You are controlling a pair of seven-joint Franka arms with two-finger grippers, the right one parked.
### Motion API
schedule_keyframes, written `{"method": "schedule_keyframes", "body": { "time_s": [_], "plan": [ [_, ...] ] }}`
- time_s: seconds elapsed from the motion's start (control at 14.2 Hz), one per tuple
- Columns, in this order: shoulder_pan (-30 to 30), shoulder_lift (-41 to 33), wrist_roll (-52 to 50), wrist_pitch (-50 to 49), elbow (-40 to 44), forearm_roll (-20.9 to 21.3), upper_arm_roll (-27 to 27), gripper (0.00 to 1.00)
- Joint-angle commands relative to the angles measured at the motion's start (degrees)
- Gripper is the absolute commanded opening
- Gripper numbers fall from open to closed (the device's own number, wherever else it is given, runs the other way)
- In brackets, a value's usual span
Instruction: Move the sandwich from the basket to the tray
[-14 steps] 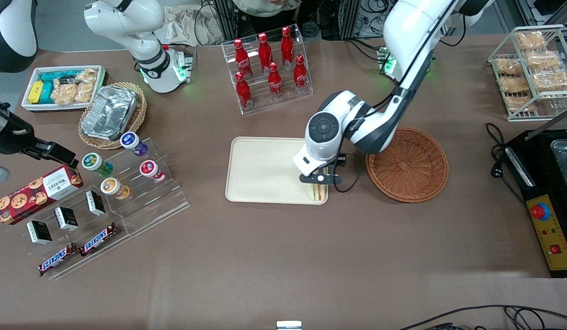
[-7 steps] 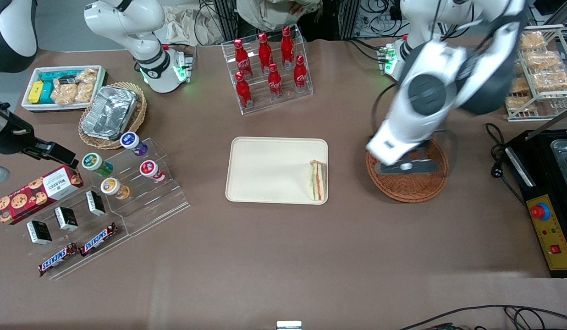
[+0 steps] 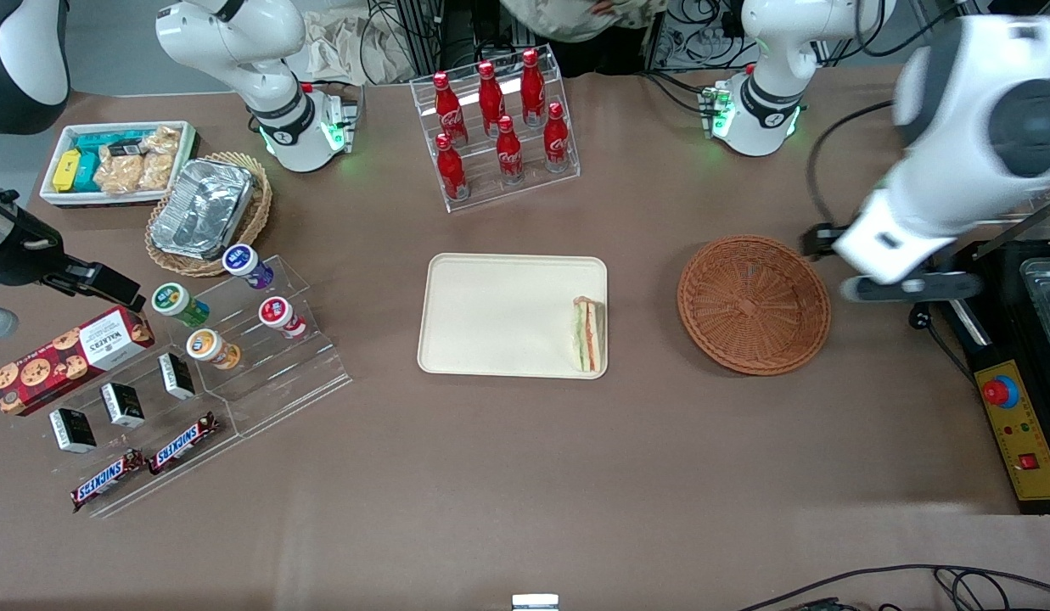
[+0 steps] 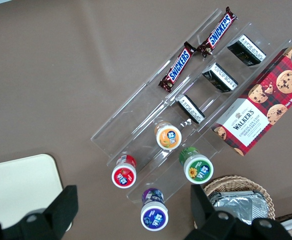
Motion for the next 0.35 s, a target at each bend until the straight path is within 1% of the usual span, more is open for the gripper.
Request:
{"method": "schedule_keyframes", "body": {
  "time_s": [0.0,0.14,0.28],
  "plan": [
    [2.95,-2.67,5.19,-1.23,-0.41,3.49,-0.83,1.00],
    [5.67,-2.67,8.28,-1.58,2.39,3.15,-0.92,1.00],
    [5.86,-2.67,9.60,-2.54,4.16,2.02,-0.84,1.00]
  ]
}}
